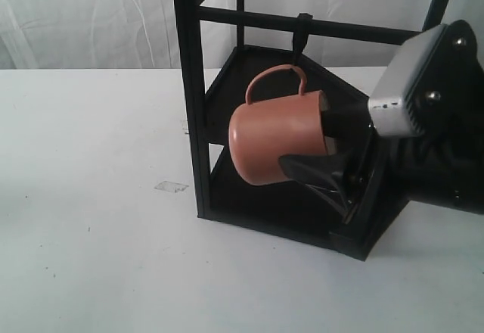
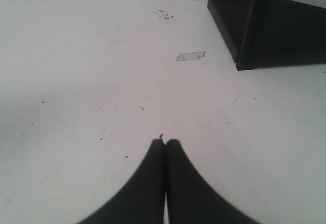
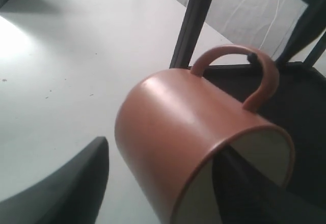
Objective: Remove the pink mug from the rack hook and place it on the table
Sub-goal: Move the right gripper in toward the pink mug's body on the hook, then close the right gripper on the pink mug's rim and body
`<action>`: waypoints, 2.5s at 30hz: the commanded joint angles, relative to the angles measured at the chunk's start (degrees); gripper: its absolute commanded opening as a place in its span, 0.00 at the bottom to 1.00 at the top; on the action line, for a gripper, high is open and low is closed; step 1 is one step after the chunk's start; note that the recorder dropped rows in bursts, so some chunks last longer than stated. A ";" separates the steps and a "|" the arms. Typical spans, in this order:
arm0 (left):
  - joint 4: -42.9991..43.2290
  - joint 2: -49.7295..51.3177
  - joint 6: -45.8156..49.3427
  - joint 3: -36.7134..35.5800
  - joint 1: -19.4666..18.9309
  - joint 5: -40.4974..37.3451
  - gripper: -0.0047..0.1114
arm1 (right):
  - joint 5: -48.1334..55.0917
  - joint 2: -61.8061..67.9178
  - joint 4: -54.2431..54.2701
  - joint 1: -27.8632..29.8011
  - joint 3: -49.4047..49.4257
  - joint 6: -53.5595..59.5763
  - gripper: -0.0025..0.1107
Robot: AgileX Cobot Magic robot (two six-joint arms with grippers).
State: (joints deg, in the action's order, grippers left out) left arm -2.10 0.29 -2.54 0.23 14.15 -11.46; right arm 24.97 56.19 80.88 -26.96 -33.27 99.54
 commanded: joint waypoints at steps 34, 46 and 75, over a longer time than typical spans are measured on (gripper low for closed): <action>-0.65 -0.29 -0.07 -0.23 -0.17 -0.08 0.04 | 4.87 13.42 11.26 -0.18 -3.26 8.61 0.52; -0.65 -0.29 -0.07 -0.23 -0.17 -0.08 0.04 | 5.75 15.36 12.07 -0.18 -4.92 8.83 0.51; -0.65 -0.29 -0.07 -0.23 -0.05 -0.09 0.04 | 6.77 15.36 12.07 -0.18 -4.92 8.83 0.02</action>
State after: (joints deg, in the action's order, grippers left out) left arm -2.10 0.29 -2.54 0.23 14.15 -11.46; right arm 32.30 71.45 92.47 -26.96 -38.02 107.72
